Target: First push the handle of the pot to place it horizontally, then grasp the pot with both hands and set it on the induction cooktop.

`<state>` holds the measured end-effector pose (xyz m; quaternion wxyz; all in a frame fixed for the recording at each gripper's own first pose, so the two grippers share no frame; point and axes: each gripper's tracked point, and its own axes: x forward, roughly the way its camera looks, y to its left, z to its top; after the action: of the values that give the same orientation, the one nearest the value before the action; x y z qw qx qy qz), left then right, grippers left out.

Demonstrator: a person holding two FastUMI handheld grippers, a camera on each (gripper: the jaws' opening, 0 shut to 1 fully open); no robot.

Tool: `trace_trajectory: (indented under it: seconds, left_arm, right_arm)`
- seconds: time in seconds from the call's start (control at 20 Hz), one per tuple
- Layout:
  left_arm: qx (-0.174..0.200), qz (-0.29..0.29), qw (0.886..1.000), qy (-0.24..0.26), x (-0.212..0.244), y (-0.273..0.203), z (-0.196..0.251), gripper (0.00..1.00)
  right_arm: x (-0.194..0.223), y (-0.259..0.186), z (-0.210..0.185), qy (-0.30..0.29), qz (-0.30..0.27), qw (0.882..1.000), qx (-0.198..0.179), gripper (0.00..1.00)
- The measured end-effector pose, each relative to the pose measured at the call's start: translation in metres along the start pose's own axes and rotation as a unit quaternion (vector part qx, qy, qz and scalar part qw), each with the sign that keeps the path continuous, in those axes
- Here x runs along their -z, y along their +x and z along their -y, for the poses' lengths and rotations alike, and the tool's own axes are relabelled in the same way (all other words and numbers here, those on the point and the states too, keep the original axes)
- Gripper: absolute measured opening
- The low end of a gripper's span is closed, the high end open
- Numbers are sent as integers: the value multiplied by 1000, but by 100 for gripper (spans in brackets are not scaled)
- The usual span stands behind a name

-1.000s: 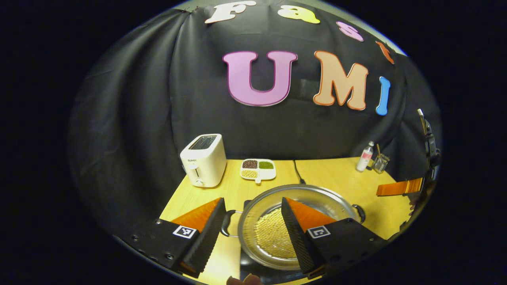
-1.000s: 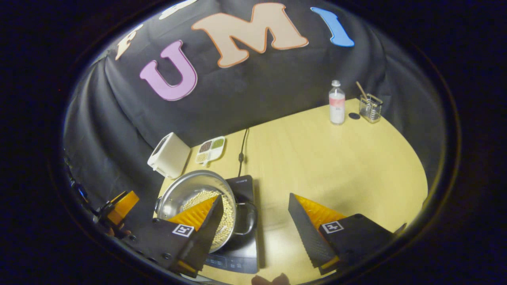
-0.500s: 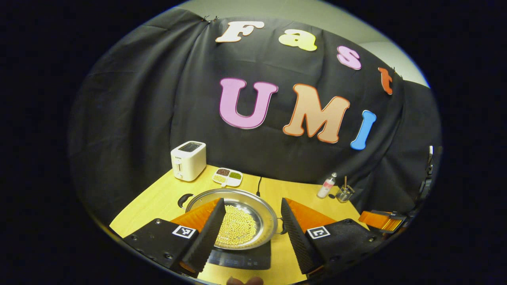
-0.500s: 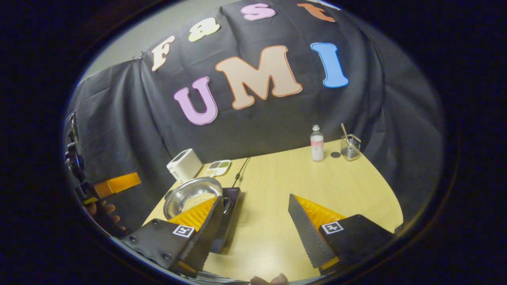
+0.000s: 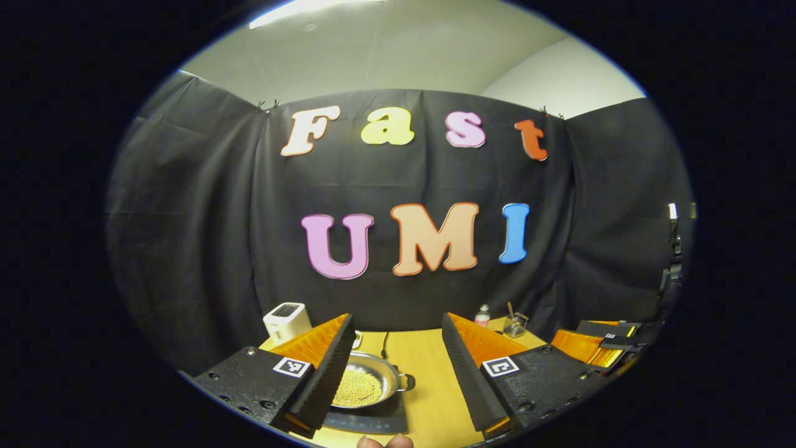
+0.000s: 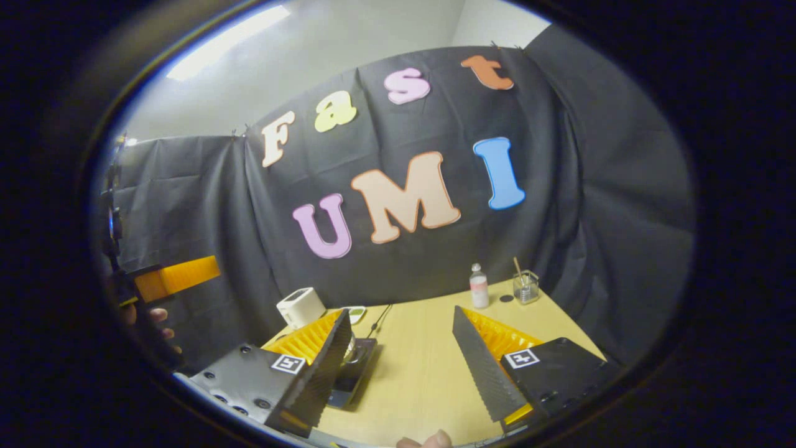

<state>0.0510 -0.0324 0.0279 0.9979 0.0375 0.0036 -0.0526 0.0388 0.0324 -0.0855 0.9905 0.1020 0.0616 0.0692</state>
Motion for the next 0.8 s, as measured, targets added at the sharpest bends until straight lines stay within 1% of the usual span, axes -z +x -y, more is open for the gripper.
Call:
trace_trajectory:
  seconds: [0.1, 0.15, 0.3, 0.4, 0.45, 0.55, 0.65, 0.7, 0.75, 0.8]
  left_arm:
    - [12, 22, 1000, 9, -10, -17, 4, 83]
    - [13, 29, 999, 11, -14, -25, 2, 83]
    - [7, 46, 999, 8, -17, -54, -14, 83]
    - [10, 40, 999, -3, -5, -68, -18, 82]
    - [14, 36, 999, -12, 2, -76, -19, 82]
    - [15, 49, 998, -31, 3, -87, -20, 82]
    - [1, 33, 999, -35, 12, -97, -30, 82]
    - [2, 33, 999, -31, 9, -102, -30, 87]
    - [7, 37, 999, -22, 3, -105, -28, 82]
    - [10, 44, 999, -11, -2, -107, -28, 87]
  right_arm:
    - [-19, -26, 2, -24, 36, 999, 13, 91]
    - [-23, -41, 2, -36, 43, 998, 24, 91]
    - [-20, -76, -6, -73, 40, 995, 52, 91]
    - [-28, -94, -8, -96, 54, 991, 69, 91]
    - [-24, -104, -12, -101, 55, 991, 75, 92]
    - [-15, -117, -20, -109, 52, 990, 74, 92]
    - [-4, -124, -24, -126, 33, 989, 73, 92]
    - [-8, -125, -27, -127, 32, 988, 76, 92]
    - [-18, -124, -31, -119, 41, 989, 79, 92]
    - [-27, -123, -36, -111, 53, 989, 80, 92]
